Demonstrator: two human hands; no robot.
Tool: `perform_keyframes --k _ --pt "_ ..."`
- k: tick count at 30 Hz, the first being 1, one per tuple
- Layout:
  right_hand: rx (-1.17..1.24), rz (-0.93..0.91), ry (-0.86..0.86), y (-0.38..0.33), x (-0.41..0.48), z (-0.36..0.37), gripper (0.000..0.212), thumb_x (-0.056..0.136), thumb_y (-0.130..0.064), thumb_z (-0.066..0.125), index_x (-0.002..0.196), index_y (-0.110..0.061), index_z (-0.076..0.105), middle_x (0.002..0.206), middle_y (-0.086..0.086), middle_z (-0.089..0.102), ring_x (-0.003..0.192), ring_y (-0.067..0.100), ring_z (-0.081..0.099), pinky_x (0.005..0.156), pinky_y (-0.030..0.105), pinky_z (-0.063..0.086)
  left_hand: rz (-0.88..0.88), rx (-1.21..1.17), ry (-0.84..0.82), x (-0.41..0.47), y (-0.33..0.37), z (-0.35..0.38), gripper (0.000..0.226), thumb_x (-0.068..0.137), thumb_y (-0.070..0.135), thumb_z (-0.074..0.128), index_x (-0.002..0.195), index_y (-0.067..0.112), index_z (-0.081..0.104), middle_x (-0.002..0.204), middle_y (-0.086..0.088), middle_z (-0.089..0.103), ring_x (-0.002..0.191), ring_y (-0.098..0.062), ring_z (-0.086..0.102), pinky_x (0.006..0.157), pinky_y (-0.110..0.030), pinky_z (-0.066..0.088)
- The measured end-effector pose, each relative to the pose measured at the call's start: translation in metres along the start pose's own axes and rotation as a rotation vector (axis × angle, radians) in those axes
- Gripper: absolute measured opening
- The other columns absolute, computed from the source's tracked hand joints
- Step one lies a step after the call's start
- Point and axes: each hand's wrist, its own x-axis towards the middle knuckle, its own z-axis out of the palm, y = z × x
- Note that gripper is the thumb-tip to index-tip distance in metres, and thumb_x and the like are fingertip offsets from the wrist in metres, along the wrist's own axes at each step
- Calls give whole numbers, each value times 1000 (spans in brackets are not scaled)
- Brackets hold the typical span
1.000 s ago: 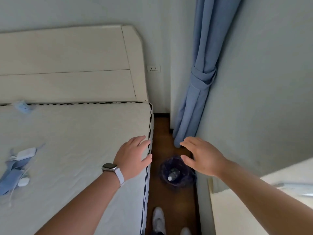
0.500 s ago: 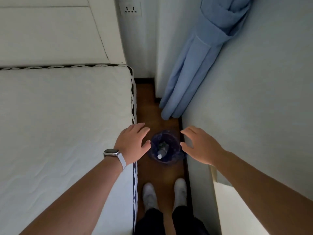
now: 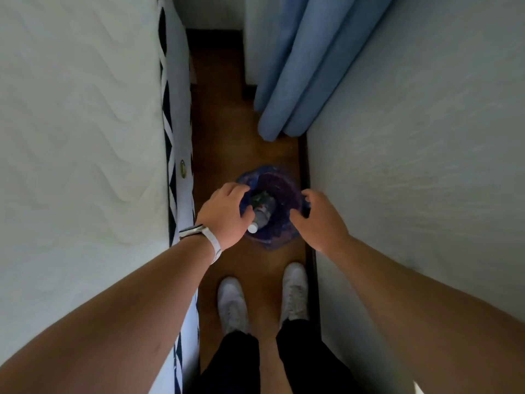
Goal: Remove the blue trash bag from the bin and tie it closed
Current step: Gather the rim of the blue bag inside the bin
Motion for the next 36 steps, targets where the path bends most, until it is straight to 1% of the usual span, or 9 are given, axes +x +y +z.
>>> perform_keyframes --k 2,5,10,14,21,25,30,33,36 --pt "93 53 44 18 21 20 48 87 -40 57 129 -17 49 119 0 55 108 16 57 94 38 50 -104 -39 -22 18 -13 28 47 90 33 51 135 21 45 137 -6 48 116 -30 52 93 -46 48" --pt "165 122 89 47 49 46 31 90 -19 59 117 -4 54 98 -2 51 90 13 52 84 36 48 -222 -156 -28 43 -34 65 47 86 33 54 132 22 46 134 -9 48 112 -32 55 94 -47 47" --pt "227 155 131 90 83 90 31 89 -21 63 117 -11 55 103 -5 50 95 10 50 81 22 38 -374 -298 0 73 -58 110 47 85 24 58 130 18 46 133 -11 45 111 -33 53 96 -42 45" --pt "297 189 125 108 103 119 40 89 -19 65 125 -9 51 107 -4 51 101 12 53 87 24 41 -486 -408 49 91 -71 135 46 84 21 59 128 20 48 129 -10 49 111 -33 56 93 -47 48" --pt "213 286 138 140 129 150 35 82 -38 62 105 -12 60 101 11 64 86 24 64 80 43 57 -535 -406 84 101 -98 156 20 94 27 52 112 22 60 107 -6 66 97 -28 63 77 -33 44" --pt "157 329 129 148 137 152 23 90 -26 61 97 -4 57 88 5 61 81 23 61 69 31 48 -576 -358 70 105 -106 163 18 93 29 51 108 22 59 103 -5 66 89 -27 63 75 -35 46" --pt "57 298 184 163 142 153 17 95 -15 52 83 -4 54 78 13 56 73 24 53 63 27 35 -654 -390 76 110 -110 161 17 91 21 47 101 23 60 93 -5 64 83 -29 63 78 -43 53" --pt "33 282 177 163 139 147 17 95 -11 51 87 2 56 79 13 58 71 21 51 60 27 33 -612 -355 91 108 -103 156 20 91 22 47 106 22 61 100 -7 66 87 -31 64 79 -42 53" --pt "25 243 188 156 132 138 16 94 -11 50 79 -5 53 73 8 55 70 21 52 60 28 34 -548 -306 103 103 -96 148 22 91 21 49 111 19 60 107 -11 66 94 -35 63 76 -37 50"
